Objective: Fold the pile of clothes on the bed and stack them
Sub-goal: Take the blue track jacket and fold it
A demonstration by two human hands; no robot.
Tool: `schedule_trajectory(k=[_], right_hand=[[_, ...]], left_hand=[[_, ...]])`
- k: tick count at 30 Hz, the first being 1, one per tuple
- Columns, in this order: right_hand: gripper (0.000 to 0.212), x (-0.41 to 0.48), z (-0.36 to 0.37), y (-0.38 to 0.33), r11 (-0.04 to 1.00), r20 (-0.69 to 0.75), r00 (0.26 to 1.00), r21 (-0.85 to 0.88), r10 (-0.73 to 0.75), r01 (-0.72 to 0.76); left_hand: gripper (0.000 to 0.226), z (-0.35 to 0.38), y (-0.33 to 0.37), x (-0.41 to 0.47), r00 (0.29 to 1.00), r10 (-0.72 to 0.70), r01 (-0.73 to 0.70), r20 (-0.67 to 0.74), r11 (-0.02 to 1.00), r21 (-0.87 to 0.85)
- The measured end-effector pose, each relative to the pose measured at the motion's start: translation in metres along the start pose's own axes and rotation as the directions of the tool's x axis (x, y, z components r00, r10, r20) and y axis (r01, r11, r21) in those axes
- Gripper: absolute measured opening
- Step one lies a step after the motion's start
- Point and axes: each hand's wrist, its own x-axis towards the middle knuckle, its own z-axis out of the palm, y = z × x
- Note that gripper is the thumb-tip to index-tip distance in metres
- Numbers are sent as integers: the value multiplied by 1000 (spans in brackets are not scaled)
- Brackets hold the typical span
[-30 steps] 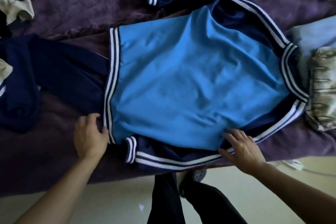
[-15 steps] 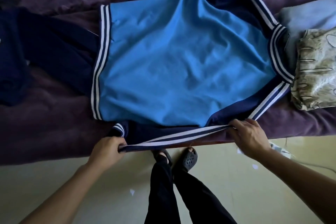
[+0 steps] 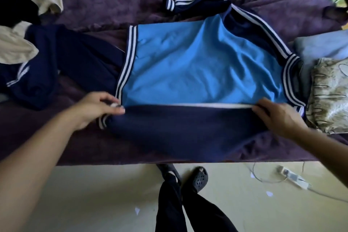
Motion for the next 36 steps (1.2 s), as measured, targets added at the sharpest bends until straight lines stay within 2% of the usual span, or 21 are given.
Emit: schedule_trajectory(k=[3, 5, 7, 9, 10, 12, 13, 15, 18, 21, 23, 24, 25, 26, 27, 28, 29, 31, 32, 33, 36], right_hand=[[28, 53, 18, -4, 988, 55, 987, -37, 150, -148], [33, 67, 27, -14, 979, 53, 978, 10, 204, -205], [37, 59, 36, -29, 983, -16, 983, 14, 181, -181], [41, 30, 52, -46, 997, -56, 996, 14, 70, -69], [47, 12, 62, -55, 1000, -31, 1000, 14, -3, 3], [67, -17, 85, -70, 992, 107, 986, -3, -126, 127], [77, -25, 96, -75, 988, 204, 968, -10, -147, 152], [85, -32, 114, -78, 994, 352, 932, -35, -82, 101], [82, -32, 128, -73, 993, 456, 888, -116, 59, -7], [83, -33, 131, -66, 989, 552, 827, -149, 103, -24], [86, -29, 130, -66, 989, 575, 810, -139, 117, -44], [87, -26, 129, -68, 989, 578, 807, -136, 121, -51], [89, -23, 128, -71, 989, 580, 806, -138, 119, -47], [89, -21, 127, -74, 988, 586, 802, -147, 120, -41], [88, -18, 127, -77, 987, 593, 795, -153, 128, -45], [86, -15, 128, -80, 986, 600, 787, -153, 143, -62], [84, -12, 129, -82, 985, 605, 780, -150, 158, -83], [82, -4, 131, -84, 984, 619, 766, -141, 172, -107], [82, 0, 131, -82, 985, 633, 755, -131, 172, -114], [82, 3, 130, -80, 985, 650, 740, -119, 173, -126], [79, 20, 118, -67, 986, 705, 691, -76, 159, -149]], left_hand=[[60, 10, 0, 50, 945, -85, 77, -315, 996, -37], [70, 23, -14, 61, 887, -103, 124, -450, 992, 17], [70, 37, -34, 62, 894, -165, 160, -416, 986, -48], [60, 51, -49, 57, 922, -222, 169, -318, 968, -185], [52, 57, -52, 55, 936, -193, 136, -294, 969, -205], [30, 69, -52, 54, 958, -42, 3, -285, 991, -137], [23, 74, -50, 54, 959, 28, -55, -282, 995, -86], [25, 76, -49, 57, 940, 72, -82, -334, 996, -16], [18, 55, -58, 58, 845, -23, 51, -534, 998, 39], [9, 34, -64, 55, 770, -69, 181, -635, 977, 113], [2, 28, -52, 58, 723, 64, 66, -688, 985, 161], [4, 28, -43, 60, 679, 234, -71, -696, 964, 255], [9, 31, -34, 61, 620, 443, -225, -648, 891, 394], [14, 39, -26, 60, 565, 636, -363, -525, 763, 534], [20, 51, -21, 58, 522, 781, -478, -344, 602, 640], [27, 65, -20, 55, 500, 854, -554, -144, 444, 704], [34, 78, -23, 54, 520, 853, -592, 45, 321, 739], [47, 91, -37, 60, 705, 646, -543, 294, 224, 810], [51, 90, -45, 69, 791, 511, -495, 338, 208, 844], [54, 85, -50, 79, 840, 413, -459, 352, 196, 866], [51, 79, -31, 105, 882, 273, -431, 384, 138, 892]])
